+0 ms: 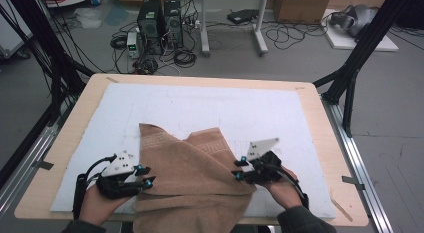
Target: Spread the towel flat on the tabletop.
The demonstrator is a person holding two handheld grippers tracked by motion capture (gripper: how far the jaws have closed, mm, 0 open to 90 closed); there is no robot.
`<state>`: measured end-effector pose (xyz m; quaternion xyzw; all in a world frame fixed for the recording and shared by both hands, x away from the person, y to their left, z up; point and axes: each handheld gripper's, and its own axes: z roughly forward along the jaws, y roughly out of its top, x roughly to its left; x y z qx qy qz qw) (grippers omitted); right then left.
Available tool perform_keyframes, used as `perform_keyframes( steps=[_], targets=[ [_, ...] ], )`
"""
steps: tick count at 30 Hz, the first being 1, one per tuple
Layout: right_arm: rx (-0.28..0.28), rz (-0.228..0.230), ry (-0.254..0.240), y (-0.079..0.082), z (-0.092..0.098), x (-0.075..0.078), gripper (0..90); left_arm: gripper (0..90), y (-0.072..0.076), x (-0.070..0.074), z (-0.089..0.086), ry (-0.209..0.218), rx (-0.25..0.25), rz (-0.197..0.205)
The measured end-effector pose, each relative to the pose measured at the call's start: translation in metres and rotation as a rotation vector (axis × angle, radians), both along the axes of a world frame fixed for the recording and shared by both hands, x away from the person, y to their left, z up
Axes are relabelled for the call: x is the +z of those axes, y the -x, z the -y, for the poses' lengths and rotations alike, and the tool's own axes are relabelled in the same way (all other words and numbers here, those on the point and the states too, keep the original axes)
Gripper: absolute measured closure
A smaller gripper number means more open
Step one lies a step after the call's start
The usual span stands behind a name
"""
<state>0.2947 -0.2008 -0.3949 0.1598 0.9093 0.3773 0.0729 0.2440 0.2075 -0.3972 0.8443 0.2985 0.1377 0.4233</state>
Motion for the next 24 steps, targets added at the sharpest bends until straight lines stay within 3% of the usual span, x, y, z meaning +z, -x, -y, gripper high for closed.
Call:
perform_keyframes(
  steps=[1, 2, 3, 5, 6, 7, 9, 10, 11, 12, 13, 14, 16, 18, 21, 24],
  targets=[
    [-0.024, 0.003, 0.002, -0.020, -0.012, -0.004, 61.1, 59.8, -0.014, -0.005, 0.000, -0.003, 0.024, -0.007],
    [-0.024, 0.003, 0.002, -0.020, -0.012, -0.004, 61.1, 59.6, -0.014, -0.005, 0.000, -0.003, 0.024, -0.007],
    [-0.035, 0.012, 0.006, -0.039, -0.022, -0.010, 60.4, 58.7, -0.021, -0.009, 0.000, -0.002, 0.040, -0.022],
    [-0.059, -0.011, 0.002, -0.054, -0.028, -0.018, 60.5, 58.3, -0.031, -0.018, 0.001, -0.035, 0.075, -0.028],
    [-0.059, -0.011, 0.002, -0.054, -0.028, -0.018, 60.5, 58.3, -0.036, -0.023, 0.002, -0.052, 0.082, -0.050],
    [-0.075, -0.021, 0.034, -0.064, -0.032, -0.028, 60.6, 56.4, -0.039, -0.028, 0.003, -0.073, 0.088, -0.069],
    [-0.077, -0.051, 0.051, -0.070, -0.035, -0.037, 62.3, 53.0, -0.043, -0.038, 0.005, -0.113, 0.095, -0.102],
    [-0.075, -0.062, 0.059, -0.071, -0.037, -0.041, 65.3, 54.1, -0.042, -0.041, 0.006, -0.103, 0.100, -0.089],
    [-0.077, -0.065, 0.038, -0.073, -0.036, -0.042, 71.6, 57.3, -0.041, -0.043, 0.005, -0.092, 0.110, -0.075],
    [-0.077, -0.065, 0.038, -0.073, -0.036, -0.042, 71.6, 57.3, -0.041, -0.044, 0.005, -0.078, 0.120, -0.073],
    [-0.059, -0.106, 0.013, -0.075, -0.034, -0.042, 85.8, 78.8, -0.041, -0.043, 0.004, -0.065, 0.111, -0.073],
    [-0.058, -0.105, 0.018, -0.075, -0.034, -0.042, 86.6, 83.0, -0.042, -0.043, 0.005, -0.066, 0.097, -0.075],
    [-0.079, -0.080, 0.044, -0.072, -0.030, -0.037, 87.1, 85.0, -0.044, -0.041, 0.009, -0.077, 0.087, -0.081],
    [-0.101, -0.064, 0.044, -0.066, -0.020, -0.028, 87.2, 85.1, -0.048, -0.040, 0.011, -0.052, 0.084, -0.080],
    [-0.128, -0.025, 0.046, -0.050, 0.000, -0.015, 87.2, 85.2, -0.048, -0.036, 0.015, -0.028, 0.071, -0.075],
    [-0.151, -0.015, 0.041, -0.030, 0.020, -0.007, 87.2, 85.7, -0.042, -0.033, 0.014, -0.023, 0.056, -0.073]
  ],
)
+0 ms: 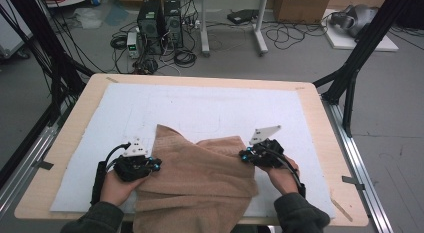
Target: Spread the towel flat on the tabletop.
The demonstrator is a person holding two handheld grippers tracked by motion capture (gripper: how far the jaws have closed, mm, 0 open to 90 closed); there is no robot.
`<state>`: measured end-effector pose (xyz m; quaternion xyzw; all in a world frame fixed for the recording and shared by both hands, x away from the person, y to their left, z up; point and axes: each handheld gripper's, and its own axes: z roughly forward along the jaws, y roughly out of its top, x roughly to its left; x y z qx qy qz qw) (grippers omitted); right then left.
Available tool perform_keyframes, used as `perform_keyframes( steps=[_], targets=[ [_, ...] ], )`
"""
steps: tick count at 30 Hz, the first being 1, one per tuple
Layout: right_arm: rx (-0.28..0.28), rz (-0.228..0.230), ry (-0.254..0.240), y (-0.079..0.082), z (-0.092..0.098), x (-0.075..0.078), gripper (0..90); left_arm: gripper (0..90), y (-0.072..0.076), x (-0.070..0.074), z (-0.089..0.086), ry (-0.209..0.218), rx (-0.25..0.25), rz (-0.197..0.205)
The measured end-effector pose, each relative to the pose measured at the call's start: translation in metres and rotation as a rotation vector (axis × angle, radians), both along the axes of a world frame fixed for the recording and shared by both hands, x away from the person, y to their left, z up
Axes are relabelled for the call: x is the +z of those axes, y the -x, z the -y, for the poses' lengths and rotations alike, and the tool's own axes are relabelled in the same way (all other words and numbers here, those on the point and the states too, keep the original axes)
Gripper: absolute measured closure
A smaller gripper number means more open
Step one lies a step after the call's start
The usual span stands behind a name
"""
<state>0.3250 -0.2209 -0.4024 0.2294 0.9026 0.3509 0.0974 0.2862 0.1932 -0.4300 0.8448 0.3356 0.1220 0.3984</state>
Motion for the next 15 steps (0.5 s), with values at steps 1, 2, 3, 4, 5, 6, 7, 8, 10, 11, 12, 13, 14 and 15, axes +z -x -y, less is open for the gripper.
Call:
perform_keyframes(
  steps=[1, 2, 3, 4, 5, 6, 7, 8, 10, 11, 12, 13, 14, 15],
  targets=[
    [-0.001, -0.008, -0.005, 0.007, 0.005, 0.000, 87.2, 85.8, 0.004, 0.002, -0.002, 0.005, -0.012, 0.003],
    [0.007, -0.017, -0.007, 0.014, 0.008, -0.001, 87.1, 85.8, 0.012, 0.004, -0.006, 0.023, -0.029, -0.009],
    [0.007, -0.017, -0.007, 0.014, 0.008, -0.001, 87.1, 85.8, 0.012, 0.004, -0.006, 0.023, -0.029, -0.009],
    [0.051, -0.069, -0.021, 0.024, 0.010, -0.006, 86.0, 85.7, 0.019, 0.005, -0.009, 0.027, -0.064, -0.035],
    [0.072, -0.066, -0.008, 0.027, 0.009, -0.007, 83.7, 84.8, 0.019, 0.005, -0.009, 0.027, -0.064, -0.035],
    [0.072, -0.066, -0.008, 0.027, 0.009, -0.007, 83.7, 84.8, 0.020, 0.007, -0.010, 0.023, -0.078, -0.034],
    [0.093, -0.030, -0.010, 0.029, 0.008, -0.005, 76.5, 75.6, 0.018, 0.011, -0.012, 0.034, -0.059, -0.023],
    [0.077, -0.041, -0.037, 0.026, 0.008, -0.003, 70.1, 69.0, 0.018, 0.011, -0.012, 0.034, -0.059, -0.023],
    [0.084, -0.035, -0.060, 0.016, 0.006, -0.002, 64.3, 64.7, 0.010, 0.017, -0.013, 0.054, -0.034, -0.017],
    [0.082, -0.030, -0.055, 0.011, 0.002, -0.002, 60.5, 63.5, 0.001, 0.021, -0.012, 0.059, -0.005, 0.000],
    [0.089, -0.038, -0.042, 0.005, -0.002, -0.004, 58.9, 62.3, 0.001, 0.021, -0.012, 0.059, -0.005, 0.000],
    [0.103, -0.044, -0.030, -0.001, -0.006, -0.007, 58.0, 60.3, -0.010, 0.020, -0.008, 0.029, 0.002, -0.009],
    [0.103, -0.044, -0.030, -0.001, -0.006, -0.007, 58.0, 59.0, -0.010, 0.020, -0.008, 0.029, 0.002, -0.009],
    [0.108, -0.061, 0.009, -0.008, -0.013, -0.015, 56.3, 58.7, -0.015, 0.018, -0.004, 0.000, 0.005, -0.013]
  ],
)
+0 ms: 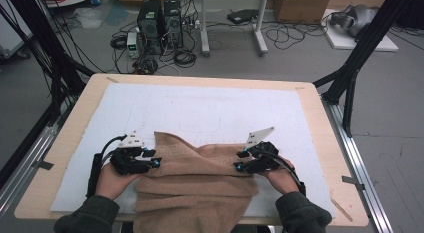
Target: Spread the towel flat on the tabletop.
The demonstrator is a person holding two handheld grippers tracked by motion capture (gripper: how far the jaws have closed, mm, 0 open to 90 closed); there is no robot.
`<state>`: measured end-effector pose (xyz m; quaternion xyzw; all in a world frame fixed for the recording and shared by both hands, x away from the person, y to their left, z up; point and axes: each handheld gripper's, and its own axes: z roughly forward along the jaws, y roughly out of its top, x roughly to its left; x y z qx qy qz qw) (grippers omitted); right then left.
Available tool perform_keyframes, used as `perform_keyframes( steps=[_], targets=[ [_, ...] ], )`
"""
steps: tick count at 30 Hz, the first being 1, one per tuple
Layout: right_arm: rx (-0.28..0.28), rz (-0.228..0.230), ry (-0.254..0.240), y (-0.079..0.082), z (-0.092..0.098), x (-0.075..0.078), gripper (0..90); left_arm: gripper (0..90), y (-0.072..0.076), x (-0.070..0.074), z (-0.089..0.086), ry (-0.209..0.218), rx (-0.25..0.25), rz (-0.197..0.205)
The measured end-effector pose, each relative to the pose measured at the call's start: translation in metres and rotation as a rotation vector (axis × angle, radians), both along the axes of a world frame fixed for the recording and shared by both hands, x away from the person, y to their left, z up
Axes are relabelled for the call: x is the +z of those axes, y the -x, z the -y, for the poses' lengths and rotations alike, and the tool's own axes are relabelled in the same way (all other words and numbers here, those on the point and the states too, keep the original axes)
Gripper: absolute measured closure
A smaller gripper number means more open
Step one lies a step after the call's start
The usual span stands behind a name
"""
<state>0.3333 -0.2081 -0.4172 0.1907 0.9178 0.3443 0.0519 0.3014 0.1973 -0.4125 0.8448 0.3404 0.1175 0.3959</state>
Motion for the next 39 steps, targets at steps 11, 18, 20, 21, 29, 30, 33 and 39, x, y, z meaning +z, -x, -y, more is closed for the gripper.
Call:
perform_keyframes(
  steps=[11, 18, 20, 21, 29, 30, 33, 39],
  targets=[
    [-0.029, -0.053, 0.046, -0.005, -0.008, -0.013, 81.5, 83.4, -0.017, -0.022, 0.016, -0.124, -0.017, -0.021],
    [-0.024, -0.038, 0.026, -0.006, -0.006, -0.007, 87.9, 86.7, -0.011, -0.014, 0.015, -0.117, 0.011, 0.007],
    [-0.034, -0.030, -0.023, -0.005, 0.000, 0.001, 87.9, 86.7, -0.010, -0.011, 0.013, -0.101, 0.016, 0.018],
    [-0.034, -0.030, -0.023, -0.005, 0.000, 0.001, 87.9, 86.7, -0.009, -0.007, 0.011, -0.086, 0.022, 0.027],
    [-0.022, -0.016, -0.102, -0.008, 0.010, 0.035, 88.0, 86.8, -0.011, 0.028, -0.005, 0.021, 0.057, 0.076],
    [-0.022, -0.016, -0.102, -0.008, 0.010, 0.035, 88.0, 86.8, -0.011, 0.028, -0.005, 0.021, 0.057, 0.076],
    [-0.016, -0.010, -0.122, -0.010, 0.010, 0.040, 88.0, 86.9, -0.011, 0.028, -0.006, 0.023, 0.050, 0.073],
    [-0.042, -0.033, -0.125, -0.029, 0.013, 0.039, 88.1, 86.8, -0.030, 0.032, -0.001, 0.021, 0.080, 0.082]
  ],
)
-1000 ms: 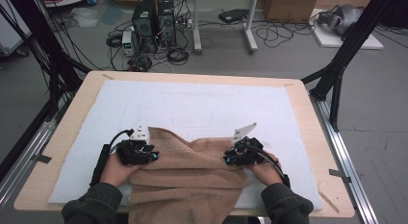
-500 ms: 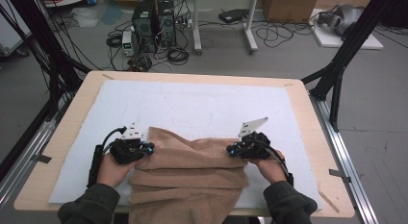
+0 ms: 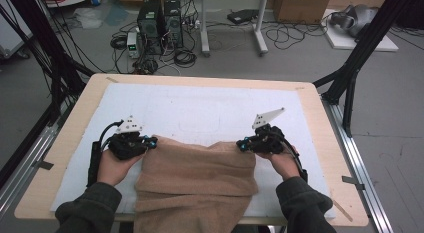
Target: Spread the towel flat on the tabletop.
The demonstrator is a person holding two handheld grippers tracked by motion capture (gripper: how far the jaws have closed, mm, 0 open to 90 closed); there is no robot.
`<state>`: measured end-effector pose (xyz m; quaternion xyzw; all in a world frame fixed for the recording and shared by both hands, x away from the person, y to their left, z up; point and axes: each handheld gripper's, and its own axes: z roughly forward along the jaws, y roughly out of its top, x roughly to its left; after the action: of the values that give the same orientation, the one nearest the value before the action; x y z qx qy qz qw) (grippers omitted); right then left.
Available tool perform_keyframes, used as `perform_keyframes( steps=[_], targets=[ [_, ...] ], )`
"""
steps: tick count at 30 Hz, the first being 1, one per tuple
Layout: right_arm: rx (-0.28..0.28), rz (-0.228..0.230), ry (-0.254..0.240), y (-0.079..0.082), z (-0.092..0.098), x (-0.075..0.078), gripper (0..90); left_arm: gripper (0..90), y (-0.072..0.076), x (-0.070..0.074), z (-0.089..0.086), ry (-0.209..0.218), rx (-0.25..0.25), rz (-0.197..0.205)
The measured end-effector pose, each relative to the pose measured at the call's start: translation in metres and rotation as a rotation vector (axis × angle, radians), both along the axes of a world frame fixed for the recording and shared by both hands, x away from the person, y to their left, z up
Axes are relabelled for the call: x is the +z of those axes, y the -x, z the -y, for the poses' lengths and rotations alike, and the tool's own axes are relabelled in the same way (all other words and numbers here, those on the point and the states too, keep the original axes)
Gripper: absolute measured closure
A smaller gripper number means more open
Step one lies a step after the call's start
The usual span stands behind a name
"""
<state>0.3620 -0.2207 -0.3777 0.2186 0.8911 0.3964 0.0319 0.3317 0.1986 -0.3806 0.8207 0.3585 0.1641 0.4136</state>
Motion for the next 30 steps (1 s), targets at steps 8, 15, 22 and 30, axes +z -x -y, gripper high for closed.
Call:
perform_keyframes(
  steps=[8, 15, 22, 30],
  targets=[
    [-0.249, 0.248, -0.049, -0.071, -0.006, 0.086, 60.6, 71.9, -0.080, 0.067, 0.010, 0.021, 0.225, 0.232],
    [-0.234, 0.124, 0.011, -0.079, -0.011, 0.036, 55.9, 57.4, -0.079, 0.017, -0.004, -0.010, 0.147, 0.032],
    [-0.142, 0.067, 0.049, -0.042, -0.024, 0.007, 52.8, 51.7, -0.038, -0.009, -0.010, -0.023, 0.063, -0.014],
    [-0.088, 0.081, 0.017, 0.013, -0.023, -0.011, 52.4, 48.3, 0.014, -0.017, -0.009, -0.023, 0.002, 0.018]
  ],
)
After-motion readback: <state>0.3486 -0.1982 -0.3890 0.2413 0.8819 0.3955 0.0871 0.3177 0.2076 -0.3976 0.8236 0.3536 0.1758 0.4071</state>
